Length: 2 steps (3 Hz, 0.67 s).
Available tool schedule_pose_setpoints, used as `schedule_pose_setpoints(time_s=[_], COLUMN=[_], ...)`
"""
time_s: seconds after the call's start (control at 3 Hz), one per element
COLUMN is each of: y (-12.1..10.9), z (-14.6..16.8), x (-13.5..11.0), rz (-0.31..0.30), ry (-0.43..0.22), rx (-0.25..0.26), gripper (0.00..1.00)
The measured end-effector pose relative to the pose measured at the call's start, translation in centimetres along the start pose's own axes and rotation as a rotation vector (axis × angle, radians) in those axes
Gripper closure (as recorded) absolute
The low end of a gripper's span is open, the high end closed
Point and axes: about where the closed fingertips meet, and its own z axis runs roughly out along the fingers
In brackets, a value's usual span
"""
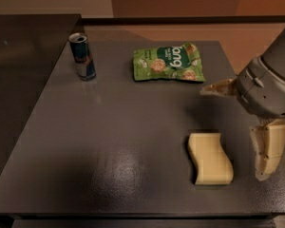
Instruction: Pick sponge
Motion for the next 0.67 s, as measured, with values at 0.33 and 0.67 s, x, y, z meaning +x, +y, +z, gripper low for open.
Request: schedule_pose_setpoints(time_s=[0.33,0.67], y=[1.9,3.3], z=[2.5,4.7], x=[-0.2,-0.2], rz=[-0.059,-0.081], ry=[-0.022,-0.035], rx=[-0.059,-0.091], gripper=[0.0,0.0])
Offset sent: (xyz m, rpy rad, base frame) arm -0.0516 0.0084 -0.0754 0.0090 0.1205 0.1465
